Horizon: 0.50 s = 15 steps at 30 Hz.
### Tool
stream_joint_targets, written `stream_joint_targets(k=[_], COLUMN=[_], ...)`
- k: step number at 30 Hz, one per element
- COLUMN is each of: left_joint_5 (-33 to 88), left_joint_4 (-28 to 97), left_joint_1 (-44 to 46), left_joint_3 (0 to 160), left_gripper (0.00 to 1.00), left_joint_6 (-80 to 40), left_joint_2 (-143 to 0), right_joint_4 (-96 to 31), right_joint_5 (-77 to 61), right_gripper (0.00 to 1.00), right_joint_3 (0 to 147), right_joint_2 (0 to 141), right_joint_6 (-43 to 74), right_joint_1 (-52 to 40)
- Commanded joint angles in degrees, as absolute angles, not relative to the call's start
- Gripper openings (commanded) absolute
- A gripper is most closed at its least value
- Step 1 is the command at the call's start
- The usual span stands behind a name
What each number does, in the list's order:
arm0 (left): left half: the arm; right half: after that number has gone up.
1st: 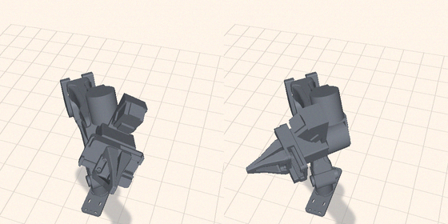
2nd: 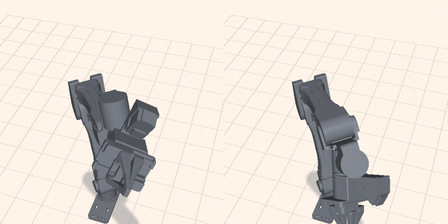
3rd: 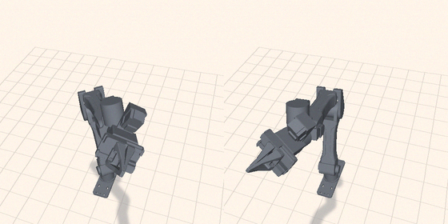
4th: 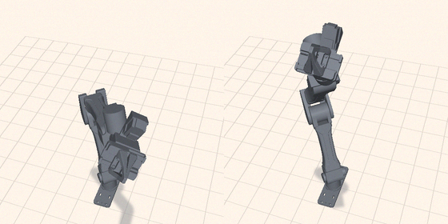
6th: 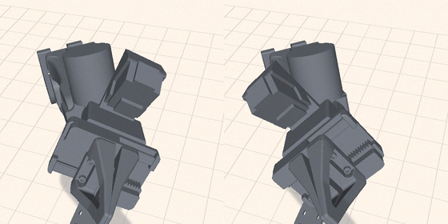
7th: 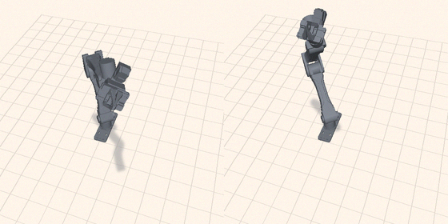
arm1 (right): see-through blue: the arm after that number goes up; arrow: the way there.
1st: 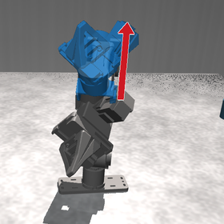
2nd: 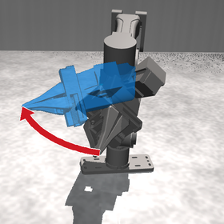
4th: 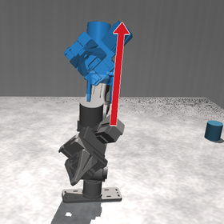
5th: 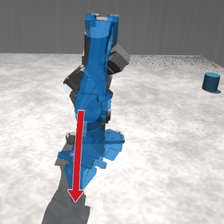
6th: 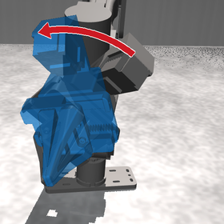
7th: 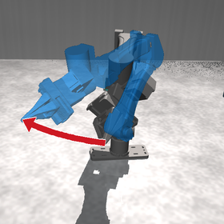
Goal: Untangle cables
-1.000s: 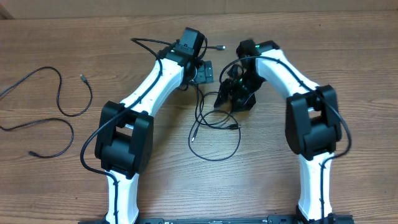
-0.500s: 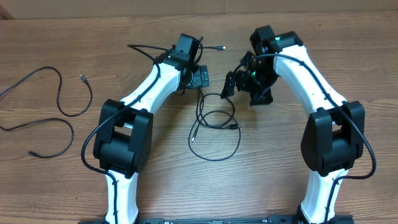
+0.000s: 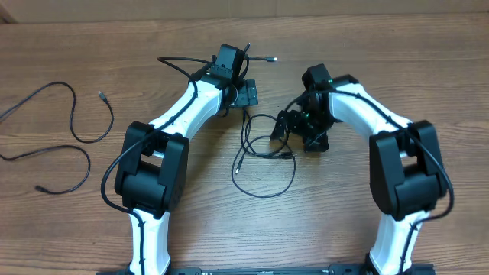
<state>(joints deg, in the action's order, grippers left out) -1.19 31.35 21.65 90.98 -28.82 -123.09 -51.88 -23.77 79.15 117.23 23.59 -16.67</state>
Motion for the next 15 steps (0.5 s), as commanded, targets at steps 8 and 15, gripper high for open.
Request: stream_joint_targets(k=[8, 15], left_joint_5=[-1.96, -1.96], left_joint_4=[28.45, 28.42], left_joint_1=[21.89, 21.87], left_joint_3=[90.39, 90.37], left_gripper=[0.81, 0.52], left_joint_6=[-29.36, -29.34], left_joint_2=[-121.84, -122.61], right_joint_4=[-40.69, -40.29], right_joint_5=[-25.74, -25.74], right_gripper=[1.00, 1.00], right_joint_3=[68.86, 68.86], right_joint_2=[119.87, 119.87], right_joint_6=[32.40, 32.40], right_joint_1=[-17.28, -17.23])
